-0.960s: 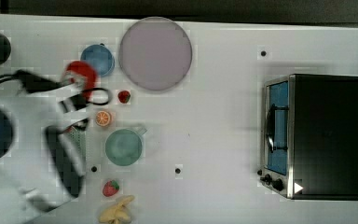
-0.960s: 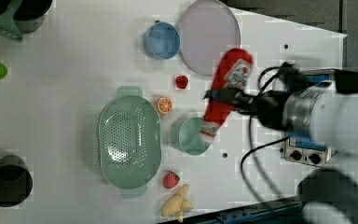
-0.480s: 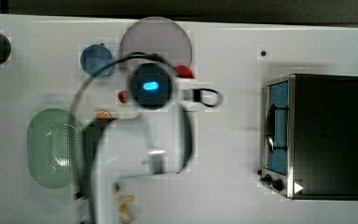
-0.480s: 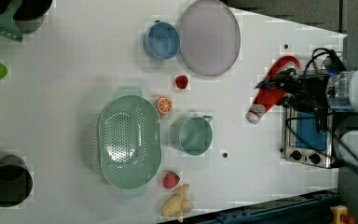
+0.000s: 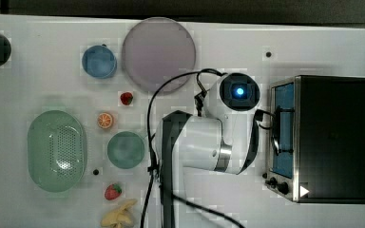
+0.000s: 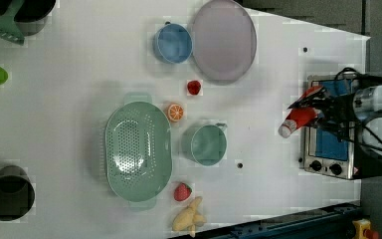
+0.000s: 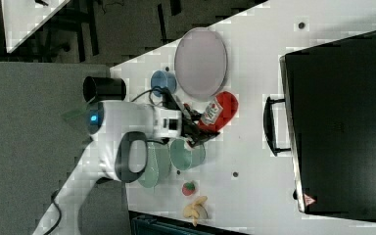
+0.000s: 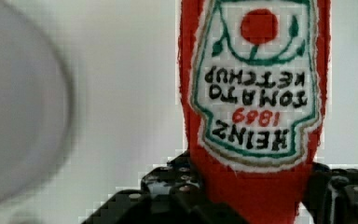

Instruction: Pick ketchup from strainer and place it on the table

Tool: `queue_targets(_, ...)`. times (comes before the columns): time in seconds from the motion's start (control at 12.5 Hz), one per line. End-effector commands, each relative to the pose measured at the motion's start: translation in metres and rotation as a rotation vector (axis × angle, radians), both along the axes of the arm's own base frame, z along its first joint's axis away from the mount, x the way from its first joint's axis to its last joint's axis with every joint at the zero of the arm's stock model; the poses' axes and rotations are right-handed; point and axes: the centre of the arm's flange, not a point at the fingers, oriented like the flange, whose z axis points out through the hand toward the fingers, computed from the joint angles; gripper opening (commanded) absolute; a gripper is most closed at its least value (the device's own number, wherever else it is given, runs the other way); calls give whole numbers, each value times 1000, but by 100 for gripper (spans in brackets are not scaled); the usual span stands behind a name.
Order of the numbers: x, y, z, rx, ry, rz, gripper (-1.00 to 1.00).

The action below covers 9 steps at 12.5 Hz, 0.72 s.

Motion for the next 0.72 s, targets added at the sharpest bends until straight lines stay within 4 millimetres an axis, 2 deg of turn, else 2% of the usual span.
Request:
queue_targets(0.08, -13, 42, -48, 24, 28, 119, 40)
queue_targets(0.16, -16, 43, -64, 25, 20, 118, 63)
queue_targets(0.24, -18, 44, -71, 25, 12, 119, 85)
queue_targets(0.32, -17, 44, -67, 24, 5, 121, 99)
queue_targets(0.4, -13, 46, -51, 20, -18, 124, 100)
queue_targets(0.48, -6, 48, -27, 13, -50, 129, 100)
queue_targets(0.72, 12, 55, 57, -3, -93, 125, 100)
